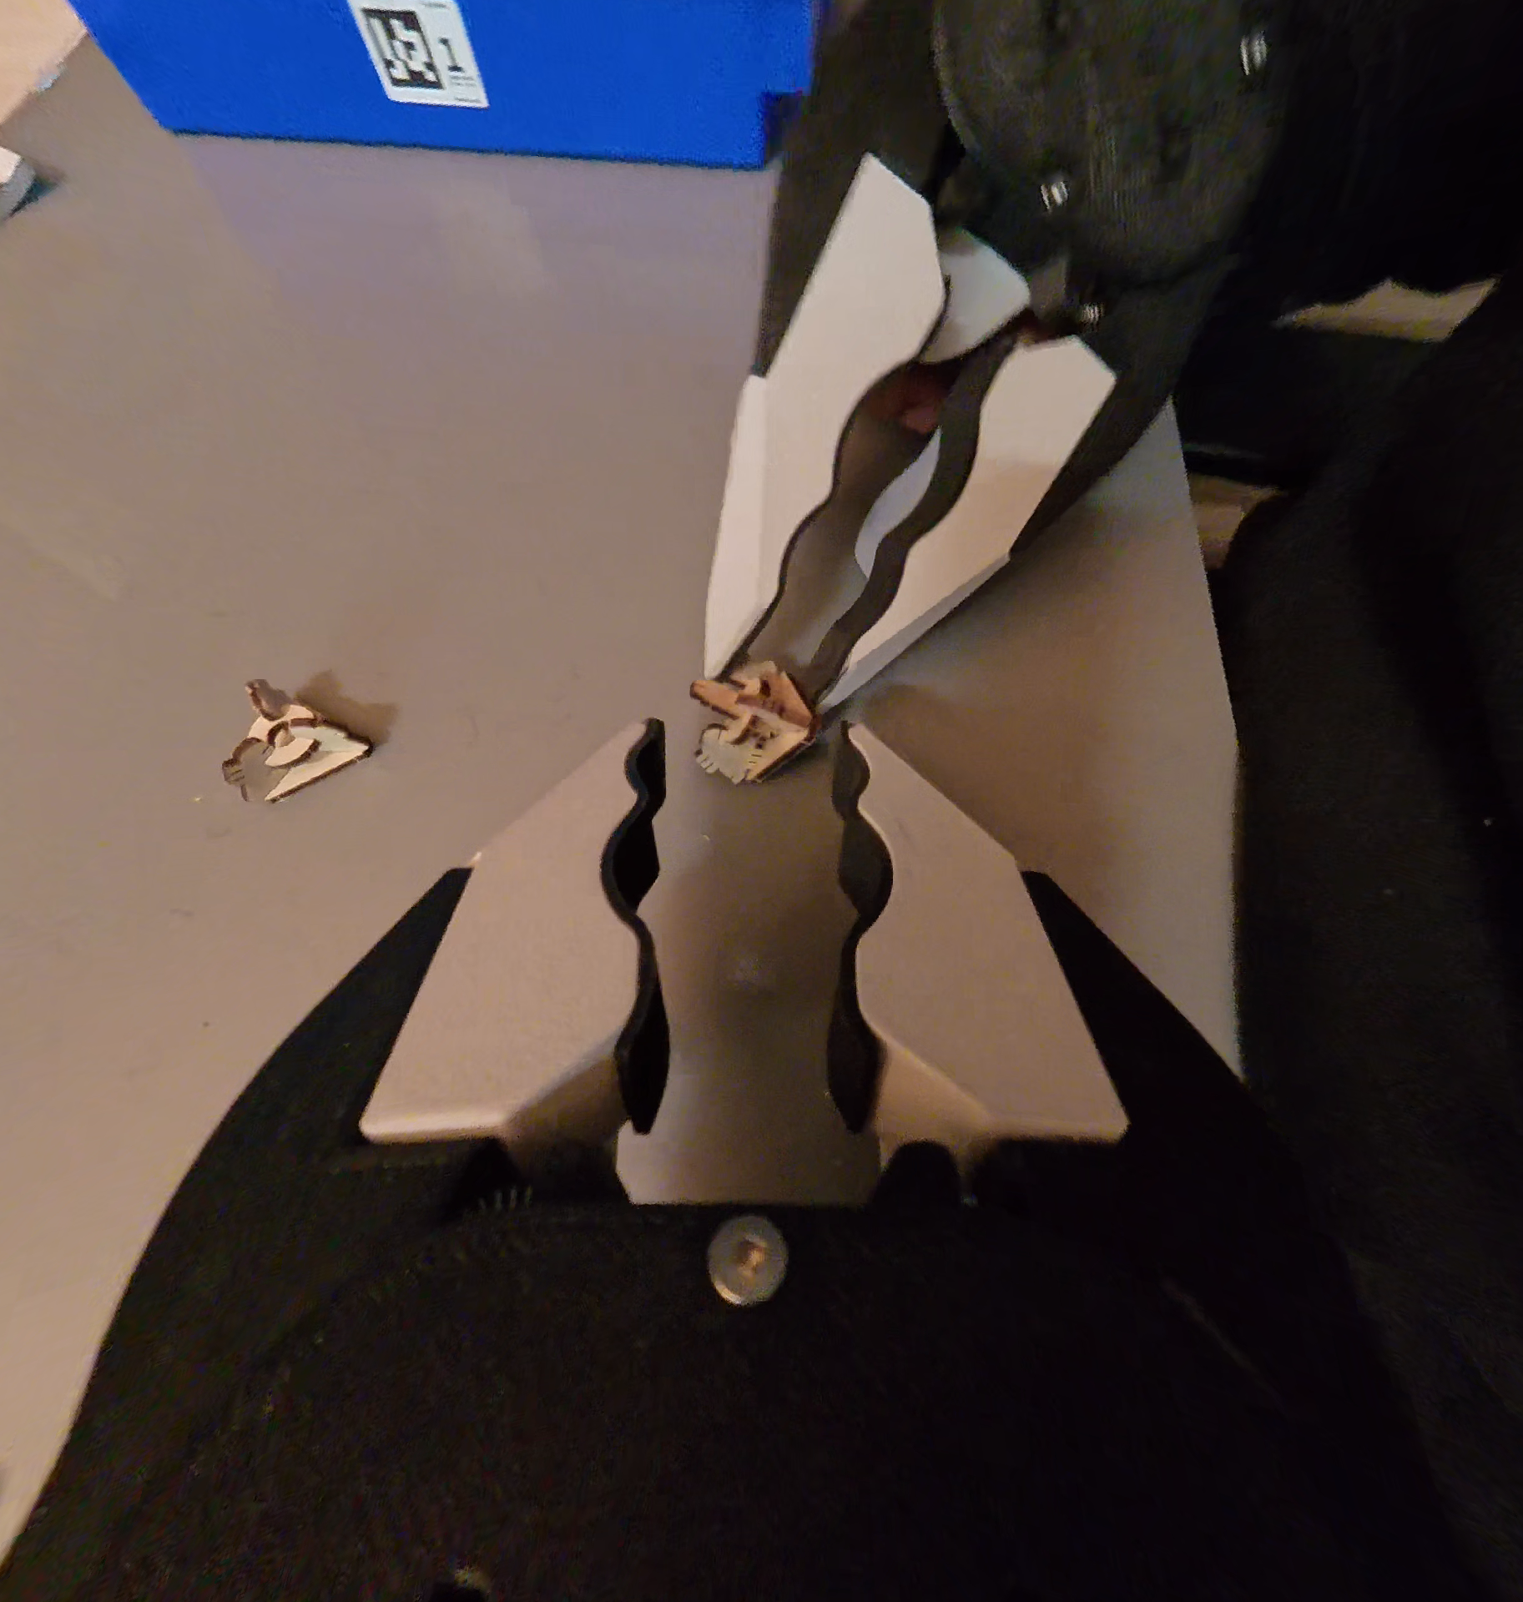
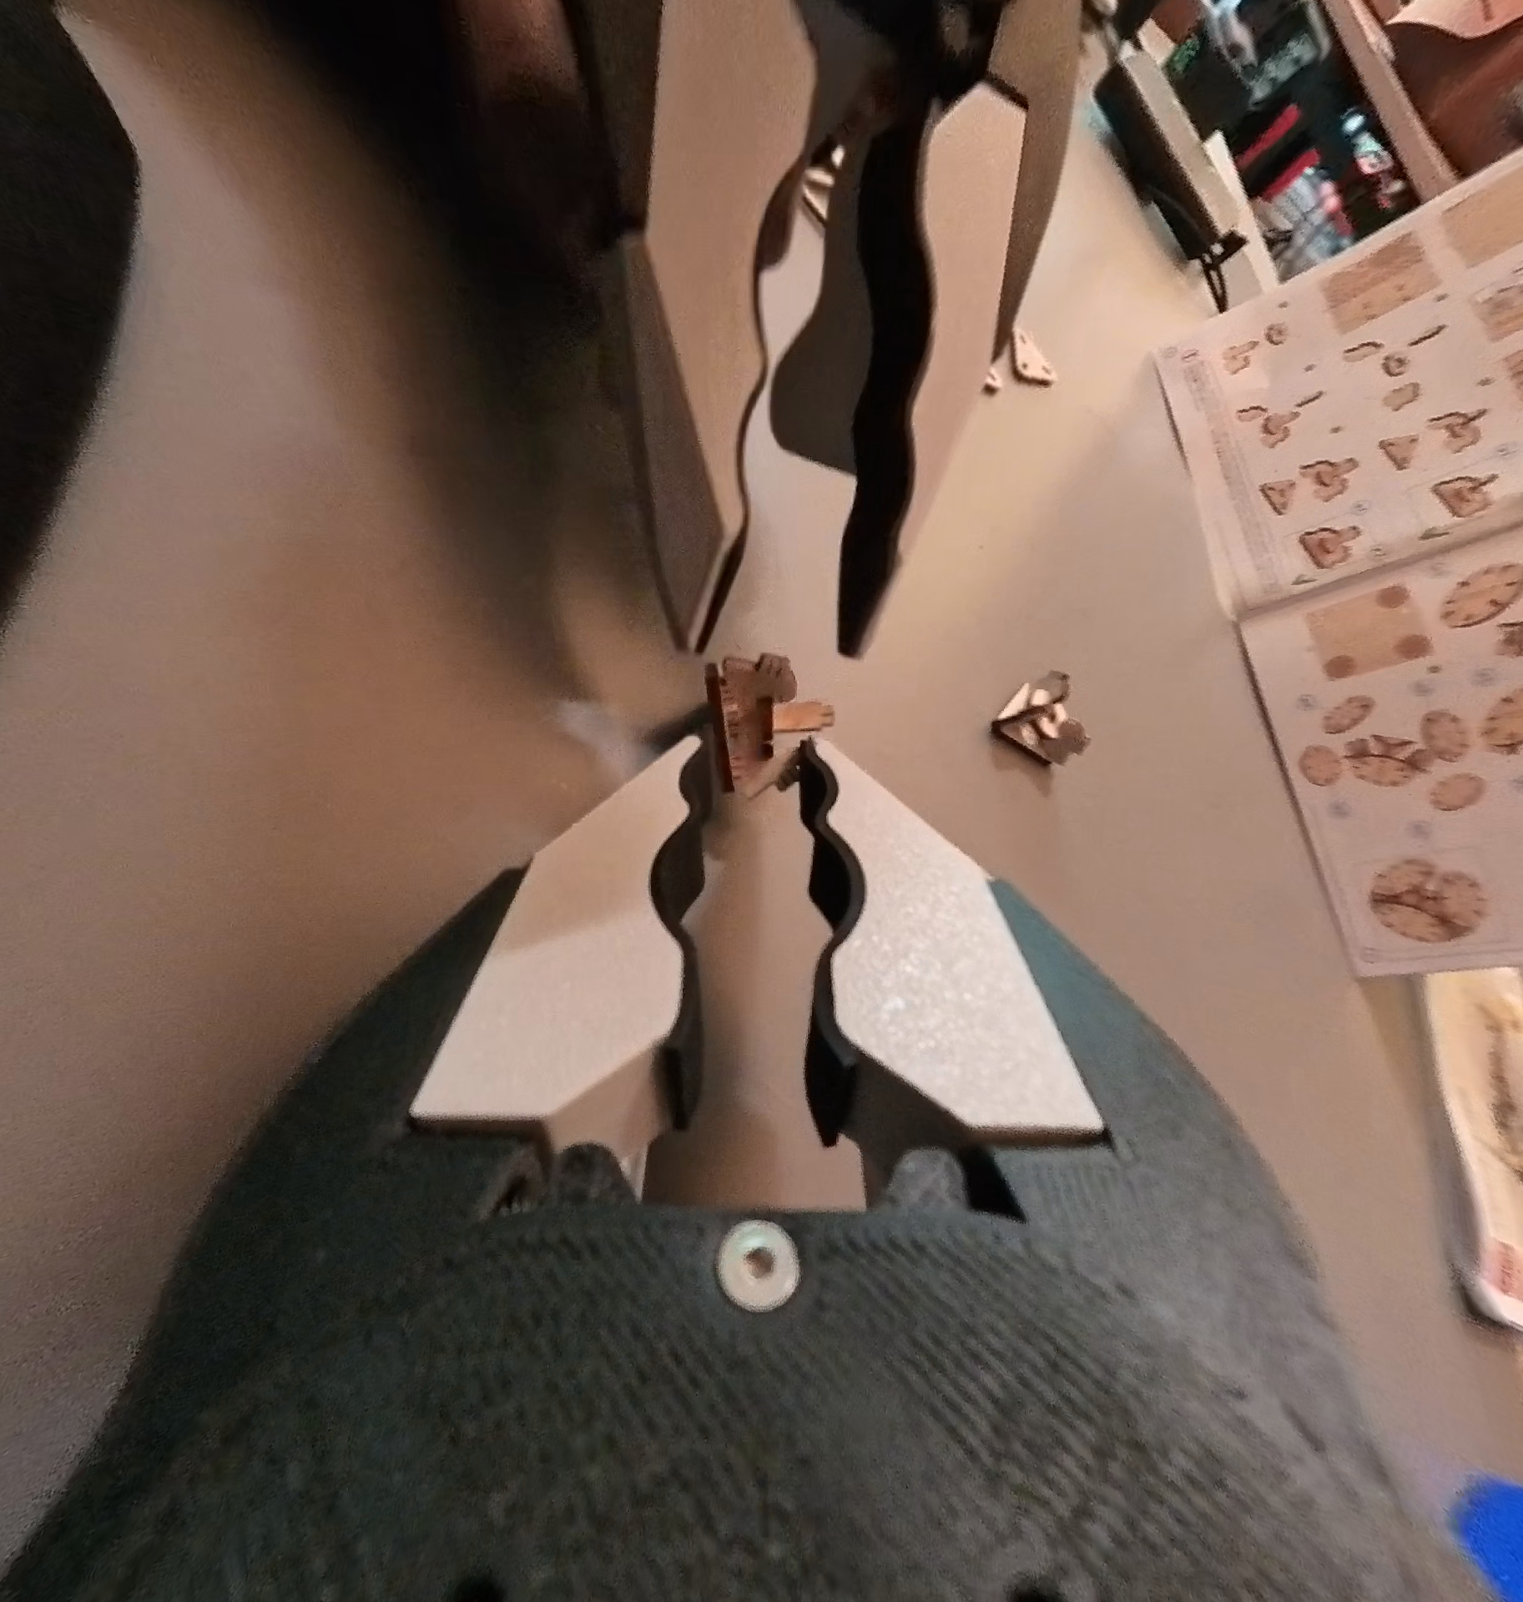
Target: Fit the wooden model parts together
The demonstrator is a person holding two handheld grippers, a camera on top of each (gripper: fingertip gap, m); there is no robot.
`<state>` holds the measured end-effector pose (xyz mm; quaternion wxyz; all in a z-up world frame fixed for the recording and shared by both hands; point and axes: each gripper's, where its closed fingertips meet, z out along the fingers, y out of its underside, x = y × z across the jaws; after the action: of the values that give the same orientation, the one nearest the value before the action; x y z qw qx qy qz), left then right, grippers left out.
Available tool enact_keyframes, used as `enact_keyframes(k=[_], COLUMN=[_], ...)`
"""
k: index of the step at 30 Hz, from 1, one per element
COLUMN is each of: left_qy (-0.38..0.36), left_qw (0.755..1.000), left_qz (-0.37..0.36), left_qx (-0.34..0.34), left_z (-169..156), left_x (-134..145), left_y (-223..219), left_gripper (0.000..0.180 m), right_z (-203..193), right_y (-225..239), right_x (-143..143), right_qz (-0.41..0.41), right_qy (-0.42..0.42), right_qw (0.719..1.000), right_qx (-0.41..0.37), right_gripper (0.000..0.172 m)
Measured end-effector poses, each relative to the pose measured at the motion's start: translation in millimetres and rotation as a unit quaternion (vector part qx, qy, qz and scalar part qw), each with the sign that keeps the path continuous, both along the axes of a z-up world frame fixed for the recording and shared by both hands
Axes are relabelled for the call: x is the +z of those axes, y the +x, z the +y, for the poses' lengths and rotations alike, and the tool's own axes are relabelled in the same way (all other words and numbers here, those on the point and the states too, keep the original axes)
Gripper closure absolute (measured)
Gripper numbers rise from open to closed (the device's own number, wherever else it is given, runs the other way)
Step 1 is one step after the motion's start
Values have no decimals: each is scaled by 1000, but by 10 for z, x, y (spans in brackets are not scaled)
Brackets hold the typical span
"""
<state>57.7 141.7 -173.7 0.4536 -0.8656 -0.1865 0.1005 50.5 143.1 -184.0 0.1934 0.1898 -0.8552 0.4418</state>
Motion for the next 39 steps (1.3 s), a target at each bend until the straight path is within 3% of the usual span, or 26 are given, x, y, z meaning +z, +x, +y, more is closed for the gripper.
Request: enact_keyframes(k=[5, 8, 18, 21, 26, 31, 35, 39], left_qy=[59, 69, 59, 64, 84, 119, 82, 64], left_qw=[994, 990, 985, 984, 979, 973, 976, 976], left_qz=[-88, -117, -143, -145, -156, -158, -183, -205], left_qx=[33, 47, 77, 82, 103, 116, 83, 31], left_z=[12, 49, 29, 4, -52, -138, -107, -7], left_x=[35, 16, -62, -56, -31, 62, -30, -115], left_y=[27, 68, 165, 177, 129, -36, -98, -42], left_gripper=[152, 153, 154, 155, 159, 158, 153, 153], right_z=[47, 45, 59, 82, 112, 139, 89, 56], right_y=[-117, -83, 176, 169, 115, 137, 251, 242], right_x=[-40, -41, 5, 89, 289, 303, 301, 209], right_qz=[120, 114, -45, -84, -185, -303, -362, -365], right_qy=[26, 30, 32, 20, -5, 23, -2, -16], right_qw=[992, 993, 998, 995, 980, 944, 916, 904], right_qx=[-22, -28, -32, -41, -72, -130, -174, -222], right_gripper=[154, 154, 131, 131, 140, 156, 167, 170])
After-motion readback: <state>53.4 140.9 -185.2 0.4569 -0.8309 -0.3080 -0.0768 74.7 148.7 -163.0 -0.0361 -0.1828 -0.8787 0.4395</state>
